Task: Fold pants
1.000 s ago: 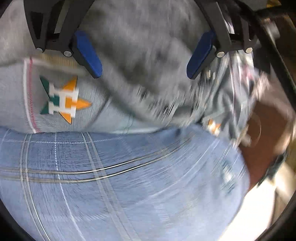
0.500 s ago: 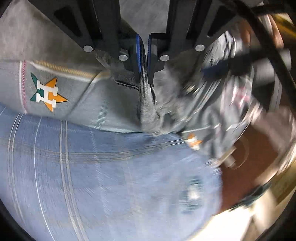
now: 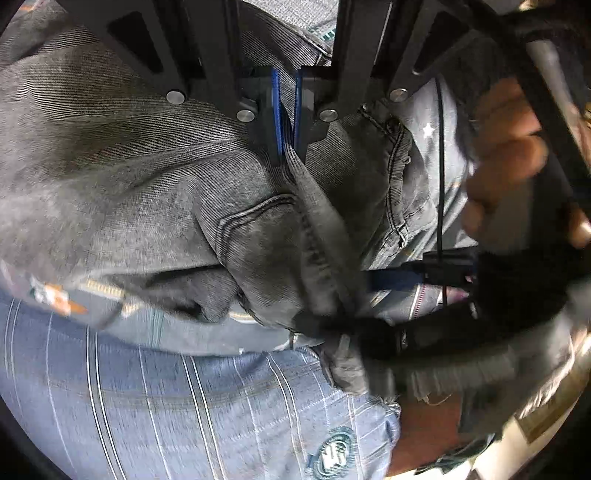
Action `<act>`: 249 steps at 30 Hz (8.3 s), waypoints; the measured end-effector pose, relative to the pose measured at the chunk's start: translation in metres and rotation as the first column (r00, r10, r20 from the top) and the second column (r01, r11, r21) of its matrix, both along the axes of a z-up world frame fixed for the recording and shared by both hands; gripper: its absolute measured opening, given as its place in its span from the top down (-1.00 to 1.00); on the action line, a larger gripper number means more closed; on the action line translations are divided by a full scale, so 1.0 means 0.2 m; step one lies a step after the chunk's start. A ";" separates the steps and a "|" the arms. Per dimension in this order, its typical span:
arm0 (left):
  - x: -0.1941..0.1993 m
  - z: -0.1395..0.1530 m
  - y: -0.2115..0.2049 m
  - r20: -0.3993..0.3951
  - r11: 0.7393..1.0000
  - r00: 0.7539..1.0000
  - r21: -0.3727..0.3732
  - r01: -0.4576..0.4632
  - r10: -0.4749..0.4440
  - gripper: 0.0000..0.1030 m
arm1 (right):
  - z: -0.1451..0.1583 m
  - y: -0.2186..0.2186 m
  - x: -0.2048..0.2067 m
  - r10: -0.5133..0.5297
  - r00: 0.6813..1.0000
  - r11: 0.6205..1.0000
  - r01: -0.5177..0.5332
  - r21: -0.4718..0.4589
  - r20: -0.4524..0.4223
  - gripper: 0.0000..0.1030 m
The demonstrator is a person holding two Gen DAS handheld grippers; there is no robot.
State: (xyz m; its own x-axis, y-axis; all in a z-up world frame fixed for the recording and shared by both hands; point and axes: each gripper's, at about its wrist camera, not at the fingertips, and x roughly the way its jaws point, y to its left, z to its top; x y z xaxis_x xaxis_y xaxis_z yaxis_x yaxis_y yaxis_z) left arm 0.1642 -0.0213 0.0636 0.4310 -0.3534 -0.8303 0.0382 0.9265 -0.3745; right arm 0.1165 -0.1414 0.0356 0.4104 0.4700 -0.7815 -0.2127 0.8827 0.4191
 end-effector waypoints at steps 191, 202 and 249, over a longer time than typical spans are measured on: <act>-0.42 -0.20 -0.36 0.021 0.766 0.921 -0.548 0.337 -0.390 -0.55 | -0.12 -0.74 -0.15 -0.231 0.960 0.929 0.266 0.258 -0.161 0.12; -0.61 -0.23 -0.62 -0.018 0.861 0.895 -0.282 0.424 -0.447 0.00 | -0.02 -0.93 -0.27 -0.414 0.906 0.865 0.422 0.271 -0.088 -0.13; -0.54 -0.03 0.19 0.129 0.955 0.990 -0.280 0.095 -0.060 -0.09 | 0.05 -0.65 -0.35 -0.508 0.857 0.812 0.509 0.286 -0.083 -0.37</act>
State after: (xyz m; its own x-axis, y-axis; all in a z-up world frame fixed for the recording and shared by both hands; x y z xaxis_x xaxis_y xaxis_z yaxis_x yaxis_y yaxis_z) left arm 0.0567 0.0168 0.0583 0.4815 -0.6039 -0.6352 0.1654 0.7744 -0.6108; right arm 0.0461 -0.2721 0.0452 0.6519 0.3975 -0.6458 0.2340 0.7046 0.6699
